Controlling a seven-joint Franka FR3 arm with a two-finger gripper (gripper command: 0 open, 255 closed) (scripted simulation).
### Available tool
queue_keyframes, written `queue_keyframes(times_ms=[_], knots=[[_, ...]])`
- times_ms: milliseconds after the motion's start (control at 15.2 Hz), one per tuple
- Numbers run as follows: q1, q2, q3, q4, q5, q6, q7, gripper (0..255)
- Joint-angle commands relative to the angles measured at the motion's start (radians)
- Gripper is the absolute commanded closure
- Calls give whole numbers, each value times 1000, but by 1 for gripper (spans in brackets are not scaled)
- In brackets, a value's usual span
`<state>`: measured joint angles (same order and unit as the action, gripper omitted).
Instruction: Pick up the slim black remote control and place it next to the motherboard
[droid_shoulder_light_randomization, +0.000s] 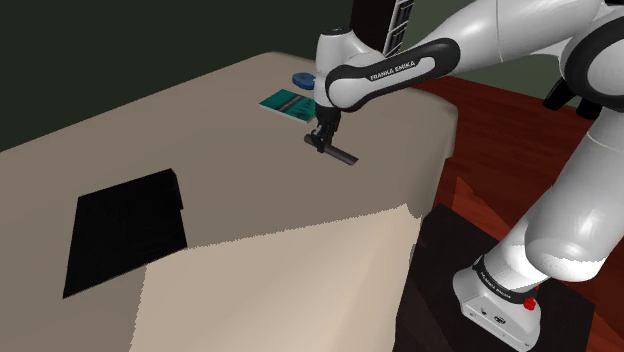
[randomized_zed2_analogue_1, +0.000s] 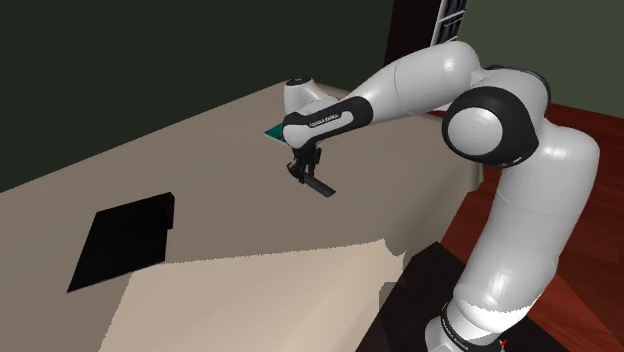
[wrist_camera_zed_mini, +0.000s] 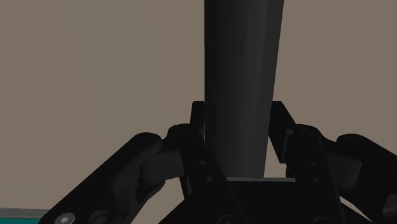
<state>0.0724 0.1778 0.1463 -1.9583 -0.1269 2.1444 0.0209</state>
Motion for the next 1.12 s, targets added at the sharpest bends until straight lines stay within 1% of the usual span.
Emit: queue_keyframes(times_ms=[0, 264, 660, 1056], knots=[[-1, -12, 0, 13, 4, -25, -6, 255], [-2, -31, 1, 42, 10, -72, -13, 255], [74, -64, 60, 0, 7, -75, 123, 255], [151, -64, 121, 0, 1, -88, 264, 255]])
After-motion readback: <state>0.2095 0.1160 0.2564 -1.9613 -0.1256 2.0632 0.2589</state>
